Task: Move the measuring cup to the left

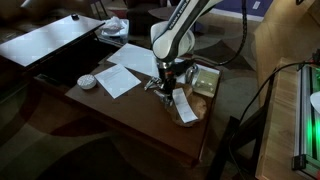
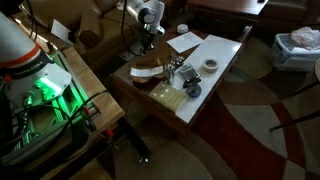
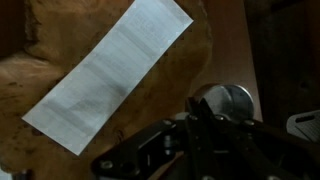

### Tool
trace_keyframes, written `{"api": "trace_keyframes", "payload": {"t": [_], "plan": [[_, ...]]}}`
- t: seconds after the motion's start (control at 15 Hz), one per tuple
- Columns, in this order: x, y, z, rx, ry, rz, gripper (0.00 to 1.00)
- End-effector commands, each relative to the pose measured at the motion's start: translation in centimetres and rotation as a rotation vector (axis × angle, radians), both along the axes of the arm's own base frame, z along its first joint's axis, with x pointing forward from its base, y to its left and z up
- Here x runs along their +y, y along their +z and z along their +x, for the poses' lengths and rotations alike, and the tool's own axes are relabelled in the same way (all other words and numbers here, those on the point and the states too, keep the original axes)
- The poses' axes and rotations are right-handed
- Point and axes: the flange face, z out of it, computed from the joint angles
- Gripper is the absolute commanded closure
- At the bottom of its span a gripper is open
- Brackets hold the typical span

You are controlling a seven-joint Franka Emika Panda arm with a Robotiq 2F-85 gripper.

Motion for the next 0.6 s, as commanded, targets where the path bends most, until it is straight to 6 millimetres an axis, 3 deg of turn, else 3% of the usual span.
{"api": "trace_keyframes", "payload": {"t": [0.0, 0.13, 0.2, 0.27, 0.53], "plan": [[4.3, -1.9, 2.3, 0.051, 0.183, 0.034, 0.99], [6.3, -2.7, 2.5, 0.095, 0.271, 0.081, 0.99], [6.5, -2.5, 3.0, 0.113, 0.311, 0.119, 0.99], [6.2, -1.1, 2.1, 0.090, 0.240, 0.077, 0.95], [6.8, -2.1, 2.8, 0.102, 0.289, 0.115, 0.99]]}}
